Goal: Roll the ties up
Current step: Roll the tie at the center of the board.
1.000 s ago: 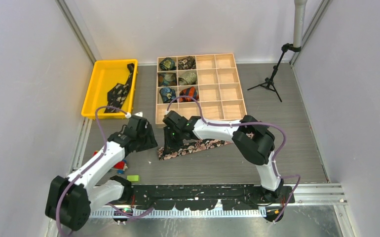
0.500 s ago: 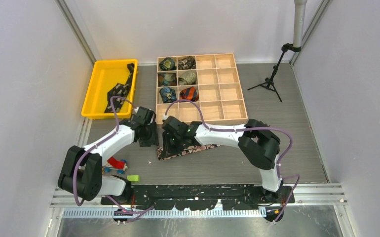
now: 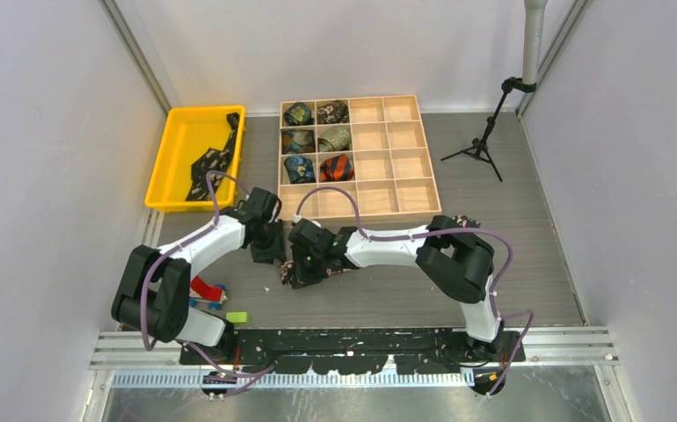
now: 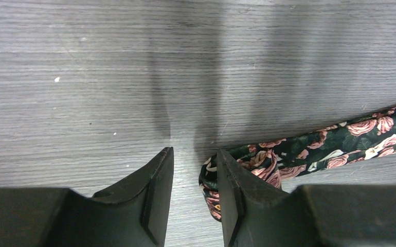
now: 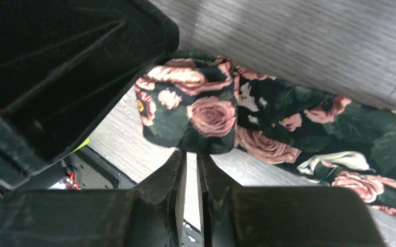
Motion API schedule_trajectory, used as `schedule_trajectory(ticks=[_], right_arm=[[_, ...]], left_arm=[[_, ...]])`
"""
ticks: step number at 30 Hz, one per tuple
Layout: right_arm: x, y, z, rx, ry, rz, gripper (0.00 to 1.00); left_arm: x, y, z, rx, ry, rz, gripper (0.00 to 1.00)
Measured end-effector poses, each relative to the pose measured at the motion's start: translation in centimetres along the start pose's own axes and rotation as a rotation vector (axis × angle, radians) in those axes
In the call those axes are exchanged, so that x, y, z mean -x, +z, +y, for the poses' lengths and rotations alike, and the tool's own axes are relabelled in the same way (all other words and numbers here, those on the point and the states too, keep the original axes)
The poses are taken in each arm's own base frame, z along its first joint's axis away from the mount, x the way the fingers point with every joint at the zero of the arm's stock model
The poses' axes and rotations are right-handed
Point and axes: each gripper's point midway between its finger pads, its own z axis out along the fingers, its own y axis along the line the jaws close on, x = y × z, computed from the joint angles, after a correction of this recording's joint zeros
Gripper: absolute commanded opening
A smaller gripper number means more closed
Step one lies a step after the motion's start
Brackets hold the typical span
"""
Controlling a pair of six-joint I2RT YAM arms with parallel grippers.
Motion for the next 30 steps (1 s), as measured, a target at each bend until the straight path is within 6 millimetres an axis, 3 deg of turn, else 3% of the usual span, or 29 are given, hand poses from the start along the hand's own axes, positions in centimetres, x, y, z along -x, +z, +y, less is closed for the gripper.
schedule_trajectory(ticks=[8, 21, 30], right_arm=[[0.2, 0.9, -0.7, -0.017, 0.011, -0.025, 0.18], [0.6, 1.2, -0.6, -0.007, 0.016, -0.044, 0.19], [0.2, 0.2, -1.1, -0.025, -0.047, -0.029, 0.25]], left_arm=[[-0.5, 1.0, -0.5, -0.016, 0.015, 0.078, 0.36], [-1.6, 0.7, -1.3, -0.064, 0.009, 0.139, 0.3], [0.0, -0.2, -1.7, -0.045, 0.005, 0.106, 0.35]])
